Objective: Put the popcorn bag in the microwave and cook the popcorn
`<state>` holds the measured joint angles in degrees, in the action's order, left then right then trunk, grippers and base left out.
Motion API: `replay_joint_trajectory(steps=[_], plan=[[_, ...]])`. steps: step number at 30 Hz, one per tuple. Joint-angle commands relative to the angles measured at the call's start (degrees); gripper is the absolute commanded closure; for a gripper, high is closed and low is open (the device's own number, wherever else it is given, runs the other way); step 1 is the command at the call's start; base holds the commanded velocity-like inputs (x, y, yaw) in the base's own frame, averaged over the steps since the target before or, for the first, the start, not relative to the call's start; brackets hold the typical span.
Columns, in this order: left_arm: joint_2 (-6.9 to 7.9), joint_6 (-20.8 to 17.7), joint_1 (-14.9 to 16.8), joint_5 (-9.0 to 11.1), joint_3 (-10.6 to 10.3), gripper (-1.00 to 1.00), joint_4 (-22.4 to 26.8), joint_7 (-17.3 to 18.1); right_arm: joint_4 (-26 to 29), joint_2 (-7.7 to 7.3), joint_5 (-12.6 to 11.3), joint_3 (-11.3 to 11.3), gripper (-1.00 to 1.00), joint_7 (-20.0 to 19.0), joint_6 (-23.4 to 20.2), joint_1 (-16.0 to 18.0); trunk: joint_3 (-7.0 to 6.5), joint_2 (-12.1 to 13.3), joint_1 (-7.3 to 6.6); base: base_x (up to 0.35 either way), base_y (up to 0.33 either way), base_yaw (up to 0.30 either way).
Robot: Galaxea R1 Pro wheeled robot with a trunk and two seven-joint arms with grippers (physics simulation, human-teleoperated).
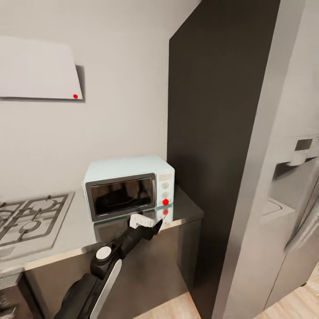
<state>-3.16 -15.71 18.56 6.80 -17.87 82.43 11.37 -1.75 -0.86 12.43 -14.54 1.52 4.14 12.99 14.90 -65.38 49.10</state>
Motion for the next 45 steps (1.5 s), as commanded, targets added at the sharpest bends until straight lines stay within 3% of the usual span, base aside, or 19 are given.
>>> replay_joint_trajectory(steps=[1,5,7,12,14,16,19,21,22,24,30,35,45], plan=[[0.00,-0.45,0.05,0.66,-0.62,-1.00,0.07,-0.28,-0.20,-0.01,0.57,-0.49,-1.00,0.11,0.34,0.08,0.08,-0.06,-0.03,-0.336,0.000,0.000],[-0.01,-0.70,0.06,1.22,-1.75,-1.00,-0.16,-0.79,-0.18,-0.02,0.57,-0.49,-1.00,-0.06,0.42,-0.32,0.08,-0.06,-0.03,-0.336,0.000,0.000],[-0.01,-0.91,0.06,2.53,-1.86,-1.00,-1.24,-0.76,-0.18,-0.02,0.57,-0.49,-1.00,-0.09,0.42,-0.39,0.08,-0.06,-0.03,-0.336,0.000,0.000],[-0.05,-0.93,0.06,5.52,-3.65,-1.00,-12.57,-0.53,-0.14,-0.09,0.83,-0.26,-1.00,0.22,0.30,-0.42,0.08,-0.06,-0.03,-0.172,0.000,0.000],[-0.55,-0.58,0.07,7.89,-3.77,-1.00,-24.96,-0.37,-0.07,-0.14,1.00,-0.07,-1.00,0.46,0.33,-0.42,0.08,-0.06,-0.03,-0.023,0.000,0.000],[-1.28,-0.32,0.07,11.67,-3.69,-1.00,-38.69,-0.40,-0.02,-0.12,1.13,0.11,-1.00,0.56,0.37,-0.42,0.08,-0.06,-0.03,-0.006,0.000,0.000],[-1.61,0.52,0.08,14.82,-3.61,-1.00,-55.16,-0.41,-0.01,-0.10,1.40,0.25,-1.00,0.59,0.35,-0.42,0.08,-0.06,-0.03,-0.001,0.000,0.000],[-1.74,4.81,0.08,15.83,-3.59,-1.00,-67.21,-0.44,0.00,-0.10,1.60,0.34,-1.00,0.59,0.34,-0.42,0.08,-0.06,-0.03,0.000,0.000,0.000],[-1.99,8.81,0.08,16.51,-3.54,-1.00,-74.16,-0.46,0.00,-0.10,1.65,0.50,-1.00,0.59,0.34,-0.42,0.08,-0.06,-0.03,0.000,0.000,0.000],[-2.00,14.54,0.07,17.54,-3.48,-1.00,-80.26,-0.58,0.00,-0.10,1.70,1.45,-1.00,0.59,0.39,-0.42,0.08,-0.06,-0.03,0.000,0.000,0.000],[-0.83,17.12,-4.24,18.81,-3.48,-1.00,-82.22,-1.19,0.00,-0.08,1.66,3.17,-1.00,0.59,0.53,-0.42,0.08,-0.06,-0.03,0.000,0.000,0.000],[0.29,17.36,-5.24,24.13,-3.49,-1.00,-82.33,-1.18,0.00,-0.10,1.39,3.30,-1.00,0.00,0.44,-0.42,0.08,-0.06,-0.03,0.000,0.000,0.000],[0.35,17.38,-5.28,24.75,-3.50,-1.00,-82.31,-1.18,-0.09,-0.17,0.93,3.27,-1.00,0.57,0.49,-0.42,0.08,-0.06,-0.03,0.000,0.000,0.106]])
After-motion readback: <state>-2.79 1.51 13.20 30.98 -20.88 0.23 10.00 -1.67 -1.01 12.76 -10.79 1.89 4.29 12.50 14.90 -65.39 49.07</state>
